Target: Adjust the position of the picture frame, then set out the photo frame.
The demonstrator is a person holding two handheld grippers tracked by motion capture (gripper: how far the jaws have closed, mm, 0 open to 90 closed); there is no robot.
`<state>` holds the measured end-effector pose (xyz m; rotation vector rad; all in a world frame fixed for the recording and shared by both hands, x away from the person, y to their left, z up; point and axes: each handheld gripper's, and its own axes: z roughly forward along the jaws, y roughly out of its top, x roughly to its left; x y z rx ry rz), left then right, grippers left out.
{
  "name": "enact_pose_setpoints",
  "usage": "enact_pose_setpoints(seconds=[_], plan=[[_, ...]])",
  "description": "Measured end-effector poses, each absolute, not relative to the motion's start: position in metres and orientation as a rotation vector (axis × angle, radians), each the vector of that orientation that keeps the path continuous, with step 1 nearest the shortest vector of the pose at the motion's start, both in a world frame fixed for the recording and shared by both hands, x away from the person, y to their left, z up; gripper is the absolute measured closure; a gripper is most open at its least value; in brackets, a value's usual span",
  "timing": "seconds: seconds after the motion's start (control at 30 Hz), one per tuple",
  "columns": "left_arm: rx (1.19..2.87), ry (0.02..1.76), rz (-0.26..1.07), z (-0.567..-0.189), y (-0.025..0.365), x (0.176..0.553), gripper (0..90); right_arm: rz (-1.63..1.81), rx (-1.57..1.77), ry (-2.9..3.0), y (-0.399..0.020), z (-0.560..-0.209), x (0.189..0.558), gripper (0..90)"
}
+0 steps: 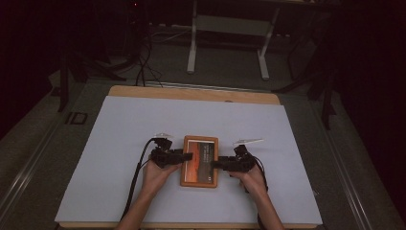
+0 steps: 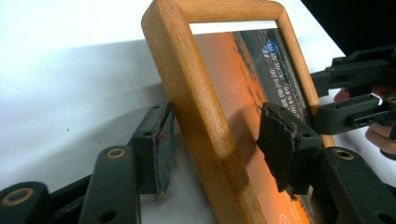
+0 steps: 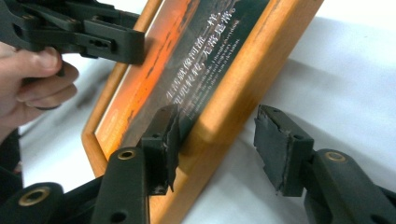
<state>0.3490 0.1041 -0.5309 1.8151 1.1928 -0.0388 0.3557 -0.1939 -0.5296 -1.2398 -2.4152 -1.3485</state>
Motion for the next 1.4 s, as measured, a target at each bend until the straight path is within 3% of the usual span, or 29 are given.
enact_pose_setpoints(seconds=[0.67, 1.17, 1.33, 1.4], plan=[[1.758, 1.228, 0.146, -0.519, 0.124, 0.324, 42.5, -1.435, -1.260, -2.513, -0.212, -0.508, 0.342, 46.5], [1.751, 1.206, 0.191, -0.506, 0.142, 0.310, 42.8, -1.495, -1.287, -2.543, -0.217, -0.497, 0.341, 45.7], [1.745, 1.192, 0.196, -0.503, 0.142, 0.306, 43.0, -1.502, -1.291, -2.582, -0.214, -0.494, 0.341, 47.0], [1.757, 1.181, 0.200, -0.502, 0.141, 0.305, 42.9, -1.499, -1.277, -2.593, -0.213, -0.492, 0.340, 51.4]])
